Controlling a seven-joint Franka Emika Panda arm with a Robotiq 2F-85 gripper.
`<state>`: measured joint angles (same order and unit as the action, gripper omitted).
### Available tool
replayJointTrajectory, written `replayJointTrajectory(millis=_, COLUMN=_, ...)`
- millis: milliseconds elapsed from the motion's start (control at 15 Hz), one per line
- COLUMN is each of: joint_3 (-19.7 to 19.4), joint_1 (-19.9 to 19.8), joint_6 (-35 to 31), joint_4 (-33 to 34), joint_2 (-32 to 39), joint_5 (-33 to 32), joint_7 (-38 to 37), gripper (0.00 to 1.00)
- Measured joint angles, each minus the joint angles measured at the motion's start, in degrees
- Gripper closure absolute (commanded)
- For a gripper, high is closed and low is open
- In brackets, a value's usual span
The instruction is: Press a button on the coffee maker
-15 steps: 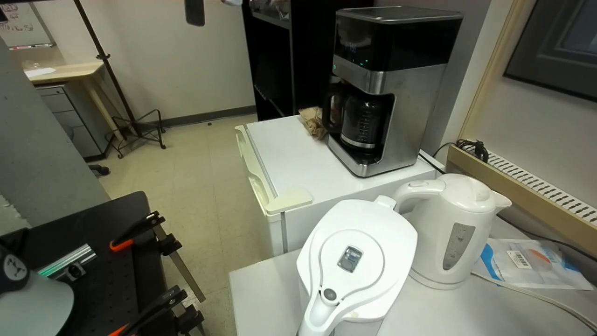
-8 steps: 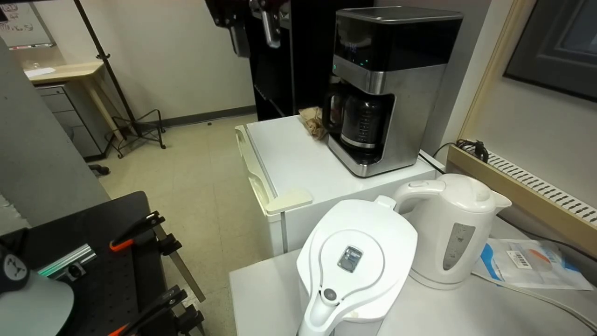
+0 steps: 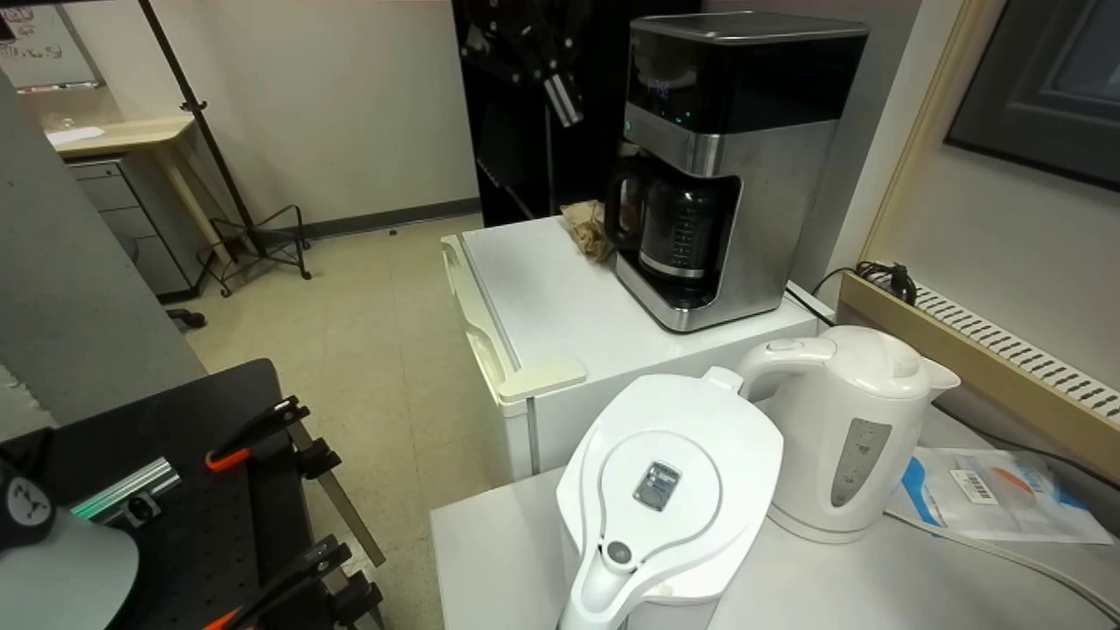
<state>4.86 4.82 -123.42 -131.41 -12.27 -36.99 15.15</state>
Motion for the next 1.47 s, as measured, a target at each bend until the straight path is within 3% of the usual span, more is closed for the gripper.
replayJointTrajectory(millis=800, joint_3=-1.0, joint_1=-2.4, joint_6=-24.5, joint_4=2.0, joint_2=10.0, joint_5=-15.8, joint_7=-6.5, gripper=1.0)
replayJointTrajectory(millis=1467, joint_3=-2.0, joint_1=-3.3, joint_6=-33.0, joint_4=7.8, joint_2=18.4, joint_5=-24.0, joint_7=-13.7, gripper=1.0)
